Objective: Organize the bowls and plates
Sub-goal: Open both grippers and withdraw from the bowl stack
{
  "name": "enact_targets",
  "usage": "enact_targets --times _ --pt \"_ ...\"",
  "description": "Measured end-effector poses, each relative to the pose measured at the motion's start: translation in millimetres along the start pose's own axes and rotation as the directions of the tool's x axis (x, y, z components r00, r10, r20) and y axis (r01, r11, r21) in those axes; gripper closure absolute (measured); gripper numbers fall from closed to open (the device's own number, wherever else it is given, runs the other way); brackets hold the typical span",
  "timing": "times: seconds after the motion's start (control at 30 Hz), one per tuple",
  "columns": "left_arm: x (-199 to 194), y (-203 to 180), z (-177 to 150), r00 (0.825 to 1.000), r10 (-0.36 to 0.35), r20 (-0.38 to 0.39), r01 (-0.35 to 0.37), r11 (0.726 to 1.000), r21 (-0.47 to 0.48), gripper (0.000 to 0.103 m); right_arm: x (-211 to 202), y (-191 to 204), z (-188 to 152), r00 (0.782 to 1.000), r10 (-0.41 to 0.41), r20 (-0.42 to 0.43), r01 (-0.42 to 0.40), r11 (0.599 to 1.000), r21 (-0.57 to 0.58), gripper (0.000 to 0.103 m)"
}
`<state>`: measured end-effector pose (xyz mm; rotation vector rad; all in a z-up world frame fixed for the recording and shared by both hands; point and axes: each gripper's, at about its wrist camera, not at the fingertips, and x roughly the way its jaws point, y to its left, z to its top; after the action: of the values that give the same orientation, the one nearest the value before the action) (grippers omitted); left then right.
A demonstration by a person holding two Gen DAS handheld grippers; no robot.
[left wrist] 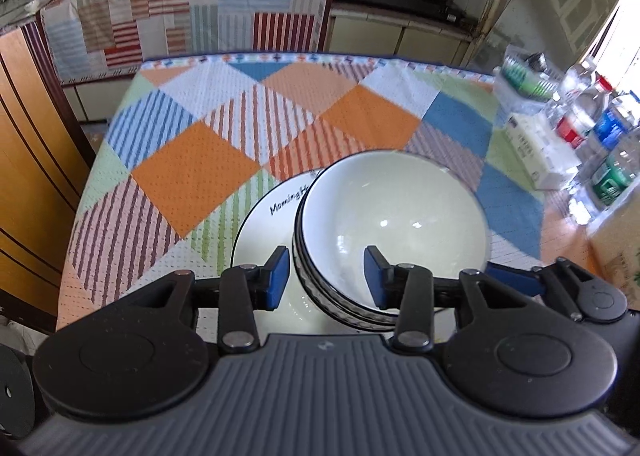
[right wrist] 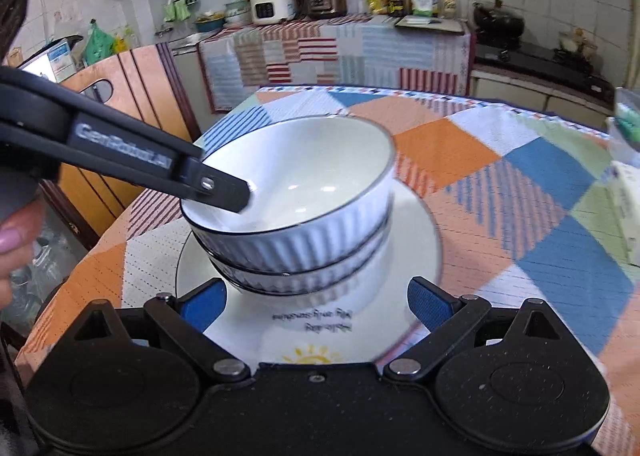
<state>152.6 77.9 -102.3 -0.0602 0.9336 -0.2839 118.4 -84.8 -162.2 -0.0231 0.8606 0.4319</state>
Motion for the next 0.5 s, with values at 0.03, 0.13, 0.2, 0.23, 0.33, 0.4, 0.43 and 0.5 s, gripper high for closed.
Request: enact_targets --times 0.03,0.13,0.2,0.23,0.33,0.4,0.43,0.5 --pt "-7 -1 -1 1.000 0.000 0.008 0.000 1.000 0.001 0.062 -4 0 1 0.999 -0.040 -0.005 0.040 0.999 -0.017 0.004" --pt "-25 -2 -6 0.999 -0.003 0.032 0.003 1.000 -0.008 0.062 -21 -2 0 0.990 -0.138 0.012 0.139 0.987 -0.077 0.004" --pt "-36 0 -11 0.999 -0.006 0.033 0.007 1.000 -0.026 0.062 -33 -9 0 0.985 -0.171 0.017 0.172 0.982 -0.078 0.004" --pt "-41 1 -13 0.999 -0.007 0.036 0.008 0.999 -0.033 0.062 -38 -13 2 0.982 -0.186 0.014 0.187 0.980 -0.061 0.004" --pt "-54 0 -17 0.999 0.009 0.043 -0.008 0.999 -0.036 0.062 -58 -20 5 0.975 -0.220 -0.011 0.220 0.975 -0.021 0.004" --pt "-64 -1 -20 0.999 0.014 0.046 -0.012 0.999 -0.032 0.062 -70 -22 5 0.971 -0.238 -0.025 0.238 0.971 0.004 0.004" --pt "-69 -1 -21 0.999 0.020 0.046 -0.018 0.999 -0.035 0.062 -75 -22 6 0.971 -0.239 -0.028 0.240 0.971 0.019 0.004" --pt "-80 -3 -24 0.998 0.028 0.056 -0.027 0.999 -0.031 0.061 -86 -19 7 0.974 -0.224 -0.033 0.225 0.973 0.044 0.004"
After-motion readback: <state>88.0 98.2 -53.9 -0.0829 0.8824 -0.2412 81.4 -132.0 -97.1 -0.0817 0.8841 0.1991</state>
